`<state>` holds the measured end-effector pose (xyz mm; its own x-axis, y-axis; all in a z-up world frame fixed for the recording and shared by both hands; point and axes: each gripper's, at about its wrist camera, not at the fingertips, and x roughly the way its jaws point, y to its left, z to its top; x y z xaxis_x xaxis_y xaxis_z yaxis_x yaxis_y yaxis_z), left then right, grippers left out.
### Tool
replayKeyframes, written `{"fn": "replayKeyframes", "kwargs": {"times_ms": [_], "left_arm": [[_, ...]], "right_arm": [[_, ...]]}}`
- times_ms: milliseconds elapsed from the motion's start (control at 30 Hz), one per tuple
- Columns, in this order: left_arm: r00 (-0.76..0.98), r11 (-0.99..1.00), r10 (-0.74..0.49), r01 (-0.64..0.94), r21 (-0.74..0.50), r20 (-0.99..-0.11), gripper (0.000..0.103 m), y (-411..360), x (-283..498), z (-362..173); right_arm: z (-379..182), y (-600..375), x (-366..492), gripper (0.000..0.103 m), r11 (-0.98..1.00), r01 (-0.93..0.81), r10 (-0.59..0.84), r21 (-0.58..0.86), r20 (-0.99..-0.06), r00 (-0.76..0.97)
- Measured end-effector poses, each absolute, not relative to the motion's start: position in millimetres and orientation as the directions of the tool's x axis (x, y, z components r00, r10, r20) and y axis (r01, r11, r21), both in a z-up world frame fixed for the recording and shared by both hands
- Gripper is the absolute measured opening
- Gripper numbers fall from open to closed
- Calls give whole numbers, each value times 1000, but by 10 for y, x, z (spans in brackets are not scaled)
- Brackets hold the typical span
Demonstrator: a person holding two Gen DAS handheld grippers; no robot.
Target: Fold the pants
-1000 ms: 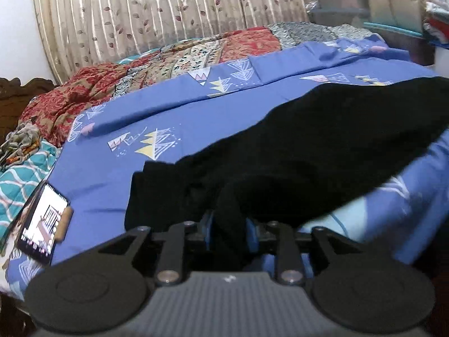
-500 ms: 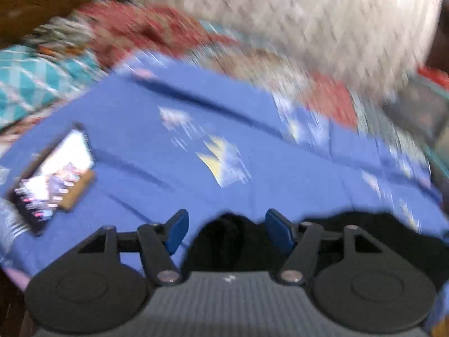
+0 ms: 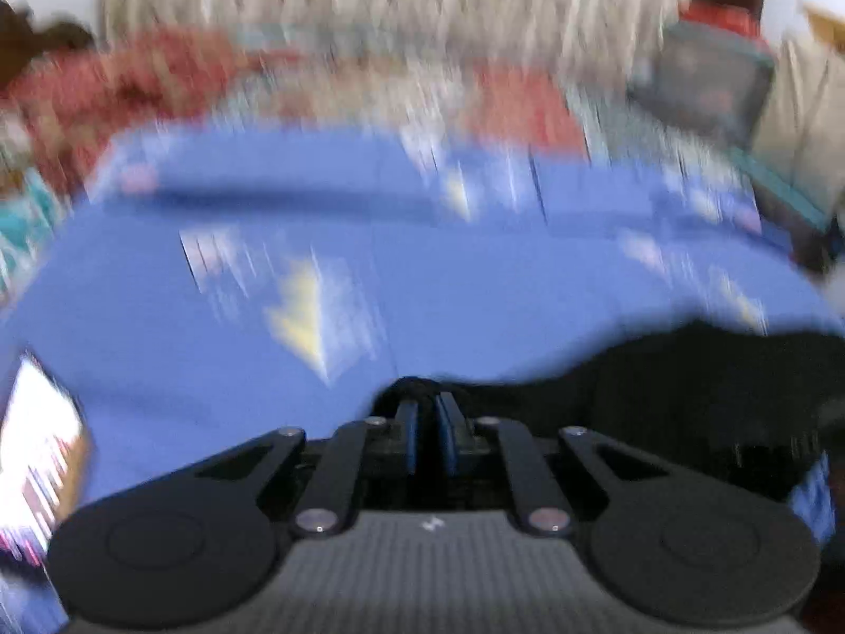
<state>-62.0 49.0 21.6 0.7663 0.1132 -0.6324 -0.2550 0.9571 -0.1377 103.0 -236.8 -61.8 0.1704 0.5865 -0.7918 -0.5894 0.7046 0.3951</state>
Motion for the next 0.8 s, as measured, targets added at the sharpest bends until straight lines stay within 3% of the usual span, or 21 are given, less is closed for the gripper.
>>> {"fn": "replayKeyframes", "kwargs": {"times_ms": [133, 167, 200, 267, 333, 433, 500, 567, 600, 667, 800], "left_arm": [[839, 933, 233, -335, -129, -492, 10, 813, -472, 382], [843, 930, 284, -358, -81, -458, 17, 818, -415, 308], [821, 913, 370, -408, 7, -433, 18, 772, -336, 197], [696, 854, 509, -483, 195, -506, 69, 711, -111, -87], [655, 865, 469, -476, 159, -592, 63, 756, -159, -247], [667, 853, 422, -521, 21, -613, 63, 860, -570, -259], [674, 811, 397, -575, -106, -623, 64, 1039, -861, -233], [692, 751, 351, -611, -252, -631, 64, 1144, -1204, -261], [700, 725, 333, -619, -302, -632, 64, 1172, -1335, -309], [703, 688, 319, -633, -355, -635, 63, 1140, -1578, -368], [713, 672, 280, -624, -399, -643, 63, 1037, -1859, -465]], "right_arm": [[-489, -2320, 1059, 41, 645, -595, 689, 480, -701, 183], [-486, -2255, 1049, 42, 632, -603, 702, 488, -689, 178], [-516, -2159, 1033, 43, 620, -614, 707, 489, -687, 167], [-616, -1945, 967, 44, 609, -643, 687, 464, -714, 136], [-702, -1740, 876, 44, 608, -683, 648, 405, -750, 133], [-576, -1518, 794, 46, 544, -763, 681, 350, -715, 158], [-409, -1370, 747, 61, 479, -817, 725, 321, -669, 162], [-215, -1141, 657, 87, 368, -884, 781, 289, -612, 126], [-137, -985, 589, 90, 293, -918, 801, 267, -593, 84], [-81, -663, 433, 91, 145, -966, 805, 214, -594, -11], [-384, 123, 107, 91, -56, -995, 689, 76, -718, -94]]}}
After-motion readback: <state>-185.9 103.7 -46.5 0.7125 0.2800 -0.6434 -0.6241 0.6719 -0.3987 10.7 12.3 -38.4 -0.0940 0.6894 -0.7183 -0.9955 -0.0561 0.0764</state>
